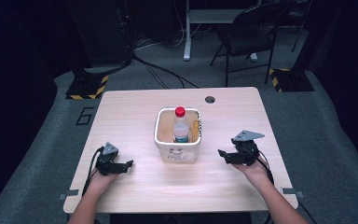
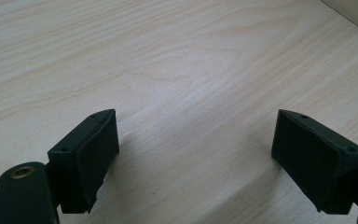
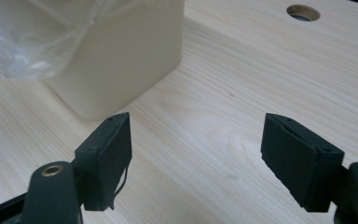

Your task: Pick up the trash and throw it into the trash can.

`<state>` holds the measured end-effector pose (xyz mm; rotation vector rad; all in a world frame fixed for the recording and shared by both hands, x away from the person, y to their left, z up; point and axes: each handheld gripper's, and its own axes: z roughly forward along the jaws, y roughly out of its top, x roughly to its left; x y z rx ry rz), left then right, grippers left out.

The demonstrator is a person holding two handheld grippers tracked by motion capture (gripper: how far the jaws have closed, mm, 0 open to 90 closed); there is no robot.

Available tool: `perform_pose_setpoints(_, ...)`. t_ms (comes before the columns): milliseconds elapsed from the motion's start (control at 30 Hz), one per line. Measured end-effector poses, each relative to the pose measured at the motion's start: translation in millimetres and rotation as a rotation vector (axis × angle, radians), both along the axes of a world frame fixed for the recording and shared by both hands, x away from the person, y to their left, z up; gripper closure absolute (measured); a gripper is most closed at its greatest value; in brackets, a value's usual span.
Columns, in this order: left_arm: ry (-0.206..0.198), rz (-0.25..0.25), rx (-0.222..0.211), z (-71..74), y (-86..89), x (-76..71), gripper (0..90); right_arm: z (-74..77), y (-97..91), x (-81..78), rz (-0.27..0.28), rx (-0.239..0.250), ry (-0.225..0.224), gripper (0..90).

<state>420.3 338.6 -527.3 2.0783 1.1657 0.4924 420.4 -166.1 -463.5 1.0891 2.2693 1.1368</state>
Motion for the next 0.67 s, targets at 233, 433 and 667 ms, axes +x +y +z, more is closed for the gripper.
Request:
perform_pose_setpoints(233, 0.000, 0.000, 0.000, 0.0, 0.0, -0.1, 14.6, -13.8, -8.4, 2.0, -0.031, -0.023, 0.015, 24.1)
perform_pose_setpoints(433, -0.001, 0.000, -0.001, -0.1, 0.0, -0.1, 14.7, -22.1, -16.2, 4.0, -0.059, -0.026, 0.029, 24.1)
perform_pose_setpoints(667, 0.000, 0.000, 0.000, 0.0, 0.1, -0.1, 14.7, -35.7, -25.5, 7.3, -0.105, -0.056, 0.057, 22.3)
